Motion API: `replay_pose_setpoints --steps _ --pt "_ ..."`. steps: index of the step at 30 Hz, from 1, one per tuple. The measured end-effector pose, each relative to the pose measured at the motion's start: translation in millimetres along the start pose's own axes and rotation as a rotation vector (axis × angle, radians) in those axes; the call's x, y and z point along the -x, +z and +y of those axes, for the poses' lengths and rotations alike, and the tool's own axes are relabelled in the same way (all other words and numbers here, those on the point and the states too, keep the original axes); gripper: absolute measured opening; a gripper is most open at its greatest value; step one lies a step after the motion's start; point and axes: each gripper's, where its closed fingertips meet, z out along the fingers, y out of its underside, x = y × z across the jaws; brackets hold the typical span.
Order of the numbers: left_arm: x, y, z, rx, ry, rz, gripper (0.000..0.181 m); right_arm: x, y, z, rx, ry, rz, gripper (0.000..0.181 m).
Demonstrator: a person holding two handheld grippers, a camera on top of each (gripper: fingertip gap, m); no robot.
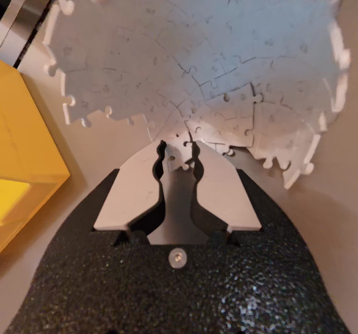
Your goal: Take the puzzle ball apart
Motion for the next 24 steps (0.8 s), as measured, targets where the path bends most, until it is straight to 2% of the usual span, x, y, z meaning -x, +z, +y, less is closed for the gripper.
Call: replay_pose_setpoints --steps 2,5,10,14,18,24 --pt "3 -3 0 -0.022 -0.048 0.006 0.030 -1 0 2 -0.004 0.011 0.002 0.125" --pt "7 -10 3 -0.051 -0.107 0.024 0.025 -2 -2 4 -0.005 0.015 0.008 0.125" --pt "4 -15 13 -0.017 -0.143 0.068 0.027 -2 -2 4 -0.007 0.015 0.009 0.125" --pt "8 -13 10 -0.027 -0.153 0.040 0.024 -2 -2 4 -0.008 0.018 0.005 0.125" --pt "12 -9 17 0.027 -0.197 0.022 0.027 -1 -2 4 -0.003 0.026 -0.012 0.125" --pt "18 -4 19 0.023 -0.287 -0.002 0.029 -5 -1 2 0.007 0.036 -0.017 0.125"
